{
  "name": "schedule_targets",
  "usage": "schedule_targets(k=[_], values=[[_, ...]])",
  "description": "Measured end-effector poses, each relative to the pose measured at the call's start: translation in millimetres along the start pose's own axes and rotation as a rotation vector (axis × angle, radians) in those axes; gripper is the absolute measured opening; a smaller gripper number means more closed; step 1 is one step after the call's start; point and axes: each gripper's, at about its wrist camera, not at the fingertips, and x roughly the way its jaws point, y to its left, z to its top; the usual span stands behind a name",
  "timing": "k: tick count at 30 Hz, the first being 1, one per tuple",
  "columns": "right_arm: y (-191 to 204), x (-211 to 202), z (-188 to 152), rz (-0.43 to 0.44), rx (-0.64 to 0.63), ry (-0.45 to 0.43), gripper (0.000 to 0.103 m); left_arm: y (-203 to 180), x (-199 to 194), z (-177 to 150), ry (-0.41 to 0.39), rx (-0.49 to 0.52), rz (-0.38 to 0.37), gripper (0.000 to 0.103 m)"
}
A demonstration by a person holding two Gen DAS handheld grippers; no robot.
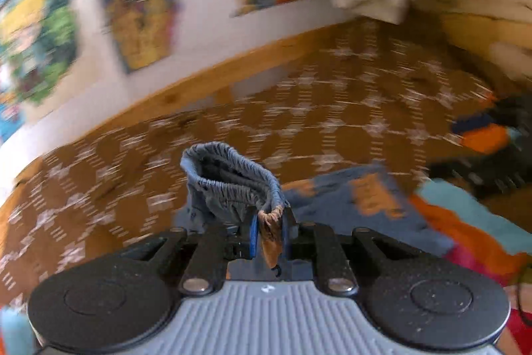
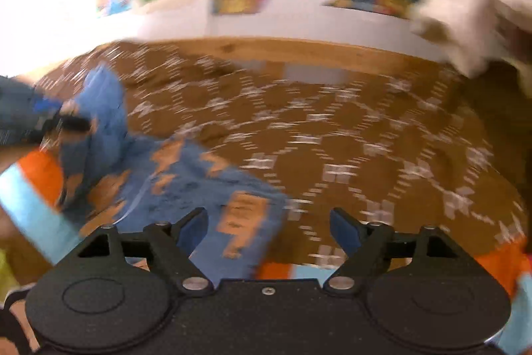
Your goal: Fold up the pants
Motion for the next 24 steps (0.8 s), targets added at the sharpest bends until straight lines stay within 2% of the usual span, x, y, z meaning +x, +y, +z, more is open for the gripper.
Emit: schedule_targets(k=[3, 5, 7, 10, 12, 13, 18, 22, 24], values=[[-18.5, 3.2, -5.1, -0.024, 0.034, 0.01, 0.082, -35.5, 16.3, 1.6, 0.014, 0.082, -0.061, 0.017], [-25.3, 3.5, -7.1, -0.026, 0.058, 0.006, 0.082, -59.2, 34.4, -0.3, 0.059, 0.111, -0.085, 0.019], [-27.6, 4.2, -8.7, -0.037, 0.063, -0.002, 0.082, -78.4, 48.4, -4.3, 0.093, 0.148, -0.111, 0.028], [-29.1, 9.8, -13.8, -0.025, 0.07, 0.009, 0.082, -97.2, 53.6, -17.0, 0.093, 0.235, -0.119, 0.04], [-29.5, 12.4, -18.8, -0.002, 0.083, 0.012, 0.084, -100.0, 49.3, -23.2, 0.067, 0.267, -0.102, 0.062], [-29.1, 13.9, -20.2, 0.015, 0.09, 0.014, 0.084, -99.2, 45.8, -25.3, 0.058, 0.271, -0.098, 0.065], [-20.1, 27.1, -17.1, 0.129, 0.088, -0.004, 0.091, -90.5, 44.3, -37.1, 0.092, 0.303, -0.07, 0.065], [-9.7, 44.8, -13.4, 0.238, 0.115, -0.011, 0.091, -78.4, 51.8, -45.1, 0.141, 0.263, -0.079, 0.062], [-5.0, 56.1, -11.5, 0.267, 0.144, 0.01, 0.09, -73.1, 51.8, -45.5, 0.151, 0.235, -0.101, 0.054]])
